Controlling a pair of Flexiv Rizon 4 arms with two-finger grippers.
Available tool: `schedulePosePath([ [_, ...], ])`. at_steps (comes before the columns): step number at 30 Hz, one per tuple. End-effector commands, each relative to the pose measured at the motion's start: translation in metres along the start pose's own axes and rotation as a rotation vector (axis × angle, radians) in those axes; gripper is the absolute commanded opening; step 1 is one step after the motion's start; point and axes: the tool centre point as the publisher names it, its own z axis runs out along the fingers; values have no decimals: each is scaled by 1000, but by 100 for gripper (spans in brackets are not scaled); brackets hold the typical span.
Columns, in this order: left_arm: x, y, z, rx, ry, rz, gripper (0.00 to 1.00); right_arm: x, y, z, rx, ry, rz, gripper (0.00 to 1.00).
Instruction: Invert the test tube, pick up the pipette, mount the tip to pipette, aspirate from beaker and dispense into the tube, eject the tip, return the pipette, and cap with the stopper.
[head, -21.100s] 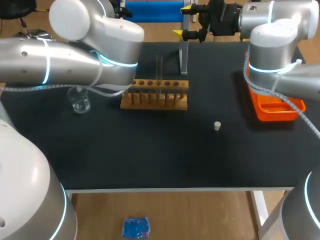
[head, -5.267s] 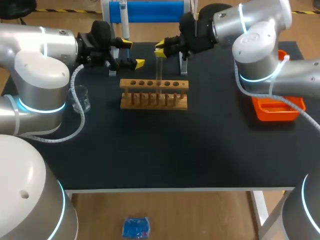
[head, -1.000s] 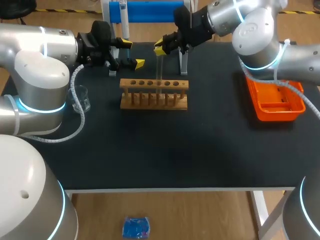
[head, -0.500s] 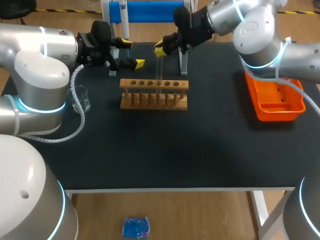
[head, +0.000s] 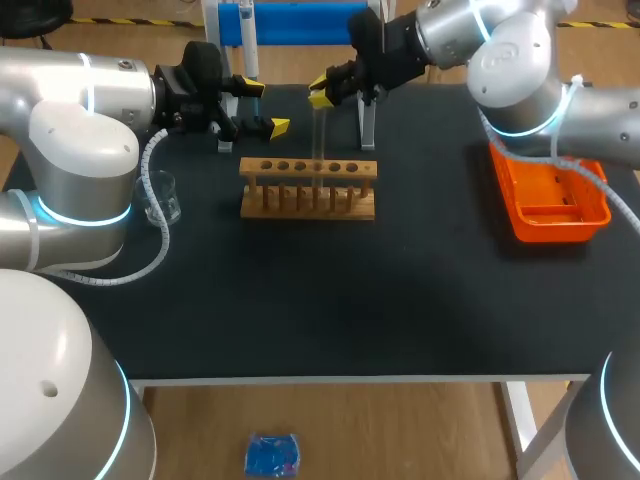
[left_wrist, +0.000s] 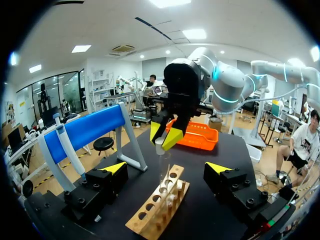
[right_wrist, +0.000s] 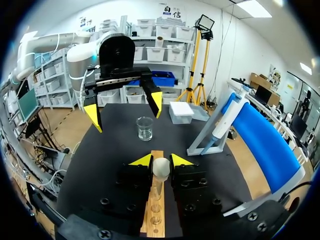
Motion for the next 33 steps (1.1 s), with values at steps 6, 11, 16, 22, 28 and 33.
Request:
schedulePosePath([
  [6,0,0,0,-1,1,-1,100,2,-6,5,19,10,7,0],
  [11,0,0,0,-1,1,-1,100,-1,-6,3,19,2,10,0],
  [16,0,0,0,-1,1,-1,100,-2,-5,1,13,-5,10,0],
  [22,0,0,0,-1,1,-1,100,2,-9,5,34,20,14,0],
  [28,0,0,0,-1,1,-1,100,5,-15,8,58,26,9,0],
  [33,0,0,0,-1,1,-1,100,7,-18,9,67,32,12,0],
])
